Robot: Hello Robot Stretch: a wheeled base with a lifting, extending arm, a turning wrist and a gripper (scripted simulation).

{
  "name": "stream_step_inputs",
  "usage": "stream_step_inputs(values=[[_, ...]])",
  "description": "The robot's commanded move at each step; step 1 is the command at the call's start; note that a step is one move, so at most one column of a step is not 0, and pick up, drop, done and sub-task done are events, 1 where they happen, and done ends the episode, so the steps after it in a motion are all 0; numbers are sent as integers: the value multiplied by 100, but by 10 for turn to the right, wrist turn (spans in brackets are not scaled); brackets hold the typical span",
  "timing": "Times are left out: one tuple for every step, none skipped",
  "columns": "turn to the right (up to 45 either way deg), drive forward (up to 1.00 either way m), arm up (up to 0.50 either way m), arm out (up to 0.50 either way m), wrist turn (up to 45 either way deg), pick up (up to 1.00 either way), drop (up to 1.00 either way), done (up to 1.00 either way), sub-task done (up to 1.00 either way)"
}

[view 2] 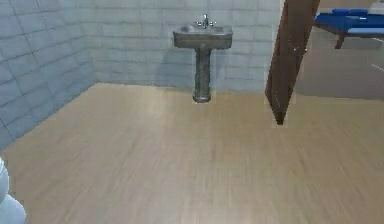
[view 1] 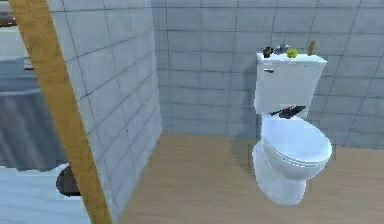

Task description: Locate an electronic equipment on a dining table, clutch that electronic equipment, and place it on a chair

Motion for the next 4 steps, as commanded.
stream_step_inputs(values=[[-330, 0, 0, 0, 0, 0, 0, 0, 0], [0, 45, 0, 0, 0, 0, 0, 0, 0], [-450, 0, 0, 0, 0, 0, 0, 0, 0], [-30, 0, 0, 0, 0, 0, 0, 0, 0]])
